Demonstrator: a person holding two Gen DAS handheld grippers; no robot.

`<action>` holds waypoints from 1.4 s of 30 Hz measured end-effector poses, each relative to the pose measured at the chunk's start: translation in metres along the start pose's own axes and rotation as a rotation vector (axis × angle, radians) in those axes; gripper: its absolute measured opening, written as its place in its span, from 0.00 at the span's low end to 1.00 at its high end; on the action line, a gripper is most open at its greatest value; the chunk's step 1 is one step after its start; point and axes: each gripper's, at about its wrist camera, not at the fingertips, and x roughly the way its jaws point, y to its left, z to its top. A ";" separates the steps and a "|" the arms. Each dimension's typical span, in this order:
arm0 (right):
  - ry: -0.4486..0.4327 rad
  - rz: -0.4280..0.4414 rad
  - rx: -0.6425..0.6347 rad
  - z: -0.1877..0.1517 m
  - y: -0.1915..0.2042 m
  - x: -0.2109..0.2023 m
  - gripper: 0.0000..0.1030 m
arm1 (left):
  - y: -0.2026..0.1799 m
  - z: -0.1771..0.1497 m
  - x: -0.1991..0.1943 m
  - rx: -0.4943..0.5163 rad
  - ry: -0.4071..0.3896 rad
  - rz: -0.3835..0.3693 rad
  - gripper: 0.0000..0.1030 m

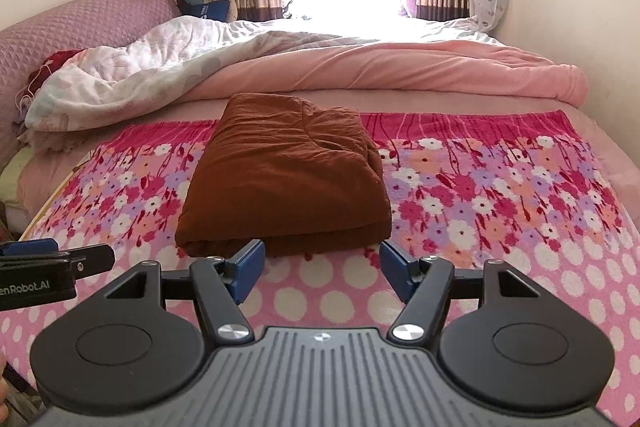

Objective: Fold large clothes

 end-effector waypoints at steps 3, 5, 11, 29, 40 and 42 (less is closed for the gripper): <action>0.005 0.005 0.009 -0.005 -0.002 -0.002 0.75 | -0.001 -0.005 0.002 0.003 0.012 -0.007 0.80; 0.010 0.004 0.009 -0.008 -0.003 -0.002 0.75 | -0.003 -0.009 0.004 0.010 0.018 -0.009 0.80; 0.020 0.003 0.017 -0.015 -0.004 -0.002 0.75 | -0.006 -0.015 0.005 0.004 0.025 -0.014 0.80; 0.027 0.011 0.016 -0.019 -0.004 -0.001 0.75 | -0.006 -0.019 0.005 0.004 0.033 -0.015 0.80; 0.027 0.010 0.014 -0.018 -0.004 -0.001 0.75 | -0.007 -0.019 0.005 0.006 0.029 -0.010 0.80; 0.027 0.010 0.014 -0.018 -0.004 -0.001 0.75 | -0.008 -0.019 0.004 0.006 0.027 -0.009 0.80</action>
